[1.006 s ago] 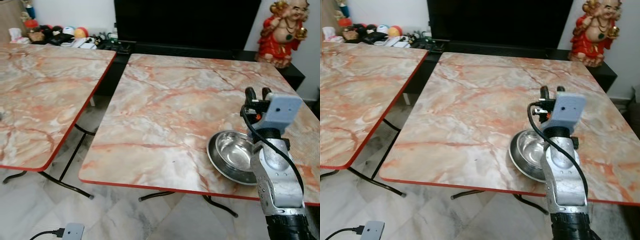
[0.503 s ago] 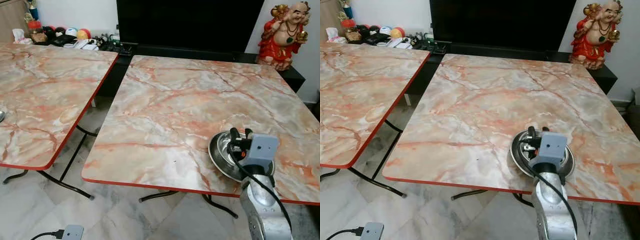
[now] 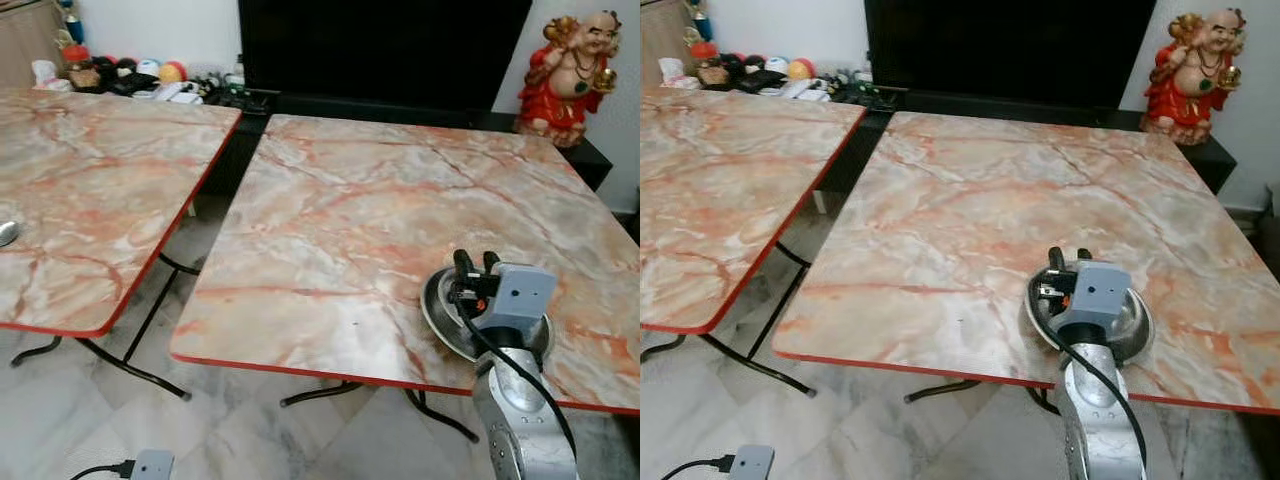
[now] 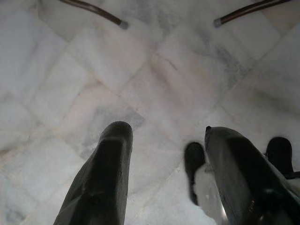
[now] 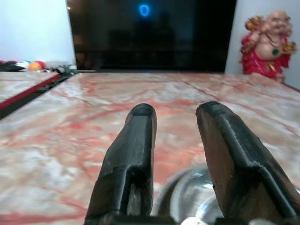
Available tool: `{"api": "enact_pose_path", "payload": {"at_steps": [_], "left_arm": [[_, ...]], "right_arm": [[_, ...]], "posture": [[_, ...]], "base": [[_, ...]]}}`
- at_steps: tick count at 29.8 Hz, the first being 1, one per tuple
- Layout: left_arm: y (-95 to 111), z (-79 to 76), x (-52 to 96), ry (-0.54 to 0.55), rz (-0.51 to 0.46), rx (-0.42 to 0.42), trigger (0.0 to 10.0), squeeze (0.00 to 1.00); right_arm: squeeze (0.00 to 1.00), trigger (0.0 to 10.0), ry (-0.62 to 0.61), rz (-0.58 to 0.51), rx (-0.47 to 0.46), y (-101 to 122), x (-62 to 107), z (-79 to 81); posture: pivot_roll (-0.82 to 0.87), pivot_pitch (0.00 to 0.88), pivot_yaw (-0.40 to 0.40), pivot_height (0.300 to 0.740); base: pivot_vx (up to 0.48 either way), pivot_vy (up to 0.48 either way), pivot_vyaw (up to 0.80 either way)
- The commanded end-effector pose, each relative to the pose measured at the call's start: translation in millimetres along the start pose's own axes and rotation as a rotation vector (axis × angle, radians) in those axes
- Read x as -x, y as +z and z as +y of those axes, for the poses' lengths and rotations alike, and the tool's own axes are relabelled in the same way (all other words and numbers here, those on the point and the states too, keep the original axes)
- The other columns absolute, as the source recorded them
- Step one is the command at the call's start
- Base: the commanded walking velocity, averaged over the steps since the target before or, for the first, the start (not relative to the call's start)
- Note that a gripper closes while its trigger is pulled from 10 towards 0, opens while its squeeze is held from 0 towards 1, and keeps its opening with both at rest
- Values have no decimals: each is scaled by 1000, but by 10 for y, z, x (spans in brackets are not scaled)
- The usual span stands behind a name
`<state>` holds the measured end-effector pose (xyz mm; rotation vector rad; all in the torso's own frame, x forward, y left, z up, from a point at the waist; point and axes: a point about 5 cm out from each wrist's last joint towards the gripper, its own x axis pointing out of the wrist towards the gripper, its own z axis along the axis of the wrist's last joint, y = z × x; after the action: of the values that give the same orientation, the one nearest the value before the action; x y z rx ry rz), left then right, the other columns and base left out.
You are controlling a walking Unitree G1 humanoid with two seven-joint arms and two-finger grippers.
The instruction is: Setting the table
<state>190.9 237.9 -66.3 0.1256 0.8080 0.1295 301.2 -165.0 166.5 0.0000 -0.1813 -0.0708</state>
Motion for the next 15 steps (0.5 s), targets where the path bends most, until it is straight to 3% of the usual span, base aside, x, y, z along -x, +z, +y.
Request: {"api": "enact_pose_path", "payload": {"at_steps": [1,15], "left_arm": [[-81,37,21,11,32,1,10000,0],[-76,37,20,18,30,12,10000,0]], "right_arm": [[0,10000,11,-9,0,38,-8,36],[0,10000,9,-4,-7,18,-37,58]], "posture": [[14,82,-60,740],[23,90,-64,740]], "base": [[0,480,0],[0,480,0]]}}
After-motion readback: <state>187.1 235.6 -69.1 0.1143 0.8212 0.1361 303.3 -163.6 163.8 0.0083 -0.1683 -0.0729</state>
